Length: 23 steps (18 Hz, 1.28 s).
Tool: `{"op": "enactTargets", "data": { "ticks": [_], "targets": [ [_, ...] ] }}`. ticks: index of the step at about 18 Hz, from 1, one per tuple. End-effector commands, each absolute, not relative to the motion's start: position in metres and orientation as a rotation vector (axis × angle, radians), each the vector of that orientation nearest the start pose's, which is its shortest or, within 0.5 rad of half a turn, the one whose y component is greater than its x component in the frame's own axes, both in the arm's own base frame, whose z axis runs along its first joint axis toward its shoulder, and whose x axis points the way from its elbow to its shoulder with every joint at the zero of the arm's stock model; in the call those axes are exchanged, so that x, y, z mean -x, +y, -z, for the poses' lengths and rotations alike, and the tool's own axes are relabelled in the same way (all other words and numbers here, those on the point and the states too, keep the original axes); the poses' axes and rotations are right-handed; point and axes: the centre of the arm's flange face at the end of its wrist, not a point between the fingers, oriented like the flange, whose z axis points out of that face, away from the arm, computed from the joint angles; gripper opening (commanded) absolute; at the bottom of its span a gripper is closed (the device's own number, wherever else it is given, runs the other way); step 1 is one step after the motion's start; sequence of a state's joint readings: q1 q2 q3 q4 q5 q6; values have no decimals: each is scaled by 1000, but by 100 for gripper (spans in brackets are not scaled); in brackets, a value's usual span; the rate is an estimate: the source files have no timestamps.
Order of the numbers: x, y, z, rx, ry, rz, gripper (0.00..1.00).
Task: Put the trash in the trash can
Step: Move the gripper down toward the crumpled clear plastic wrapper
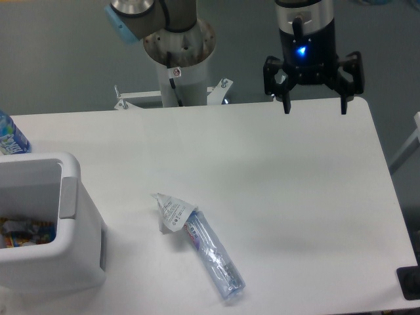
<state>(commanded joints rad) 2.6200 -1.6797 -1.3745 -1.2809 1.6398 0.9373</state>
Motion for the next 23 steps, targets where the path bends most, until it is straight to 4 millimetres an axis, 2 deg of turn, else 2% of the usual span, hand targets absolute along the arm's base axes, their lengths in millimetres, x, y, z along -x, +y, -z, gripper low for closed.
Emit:
{"op": "enactTargets", "data": {
  "ticks": [7, 13, 15, 19, 21, 23],
  "targets": [
    [427, 394, -557, 2945, -177, -505, 100],
    [423, 395, -520, 2946, -175, -513, 100],
    [420, 395, -511, 2926, -254, -498, 100],
    [410, 417, -492, 2853, -559, -432, 100],
    [396, 453, -472, 2809, -658, -365, 100],
    [393, 472, -449, 2793, -768, -294, 100]
  ]
}}
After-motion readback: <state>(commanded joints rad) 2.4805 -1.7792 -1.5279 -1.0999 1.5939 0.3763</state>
